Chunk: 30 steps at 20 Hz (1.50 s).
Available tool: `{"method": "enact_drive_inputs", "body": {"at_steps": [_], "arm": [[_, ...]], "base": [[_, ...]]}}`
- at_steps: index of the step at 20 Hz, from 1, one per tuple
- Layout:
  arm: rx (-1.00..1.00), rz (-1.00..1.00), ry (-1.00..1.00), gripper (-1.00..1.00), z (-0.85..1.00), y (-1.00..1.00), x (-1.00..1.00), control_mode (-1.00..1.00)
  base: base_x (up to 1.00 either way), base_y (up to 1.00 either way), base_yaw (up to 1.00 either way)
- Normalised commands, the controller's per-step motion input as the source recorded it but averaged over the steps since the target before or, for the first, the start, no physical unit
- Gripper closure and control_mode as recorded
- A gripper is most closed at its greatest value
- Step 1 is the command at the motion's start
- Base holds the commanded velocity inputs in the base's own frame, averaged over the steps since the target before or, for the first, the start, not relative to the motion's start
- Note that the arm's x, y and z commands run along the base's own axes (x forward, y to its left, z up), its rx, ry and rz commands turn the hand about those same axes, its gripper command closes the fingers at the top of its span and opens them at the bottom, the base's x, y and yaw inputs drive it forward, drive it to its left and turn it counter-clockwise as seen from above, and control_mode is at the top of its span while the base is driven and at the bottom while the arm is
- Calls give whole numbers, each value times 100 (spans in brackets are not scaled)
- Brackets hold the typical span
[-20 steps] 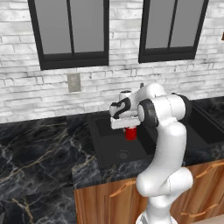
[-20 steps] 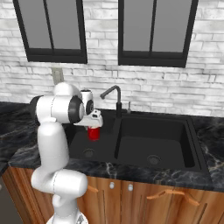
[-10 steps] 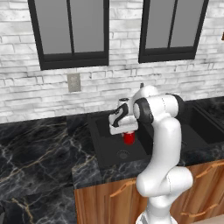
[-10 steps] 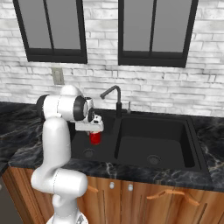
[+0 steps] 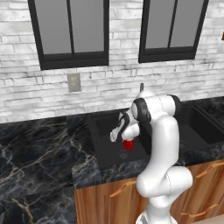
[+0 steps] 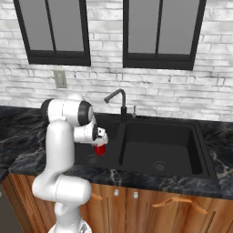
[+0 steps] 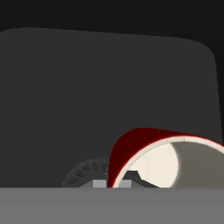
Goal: Place the mug in the left basin and the cup in the right basin of the sink.
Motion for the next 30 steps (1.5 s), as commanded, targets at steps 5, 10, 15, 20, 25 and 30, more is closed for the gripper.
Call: {"method": "enact_drive_inputs", "body": {"at_steps": [5, 10, 15, 20, 25, 30], "arm": [[1, 0, -7, 100, -33, 0, 4, -100], [3, 1, -2, 100, -23, 0, 15, -100], [3, 0, 0, 100, -13, 0, 19, -100], [0, 0, 0, -100, 0, 0, -1, -100], [-1, 0, 4, -100, 14, 1, -2, -100], [-8, 0, 13, -100, 38, 5, 0, -100]], "base": [[0, 0, 0], [0, 0, 0], [0, 0, 0], [0, 0, 0], [0, 0, 0], [0, 0, 0]]}}
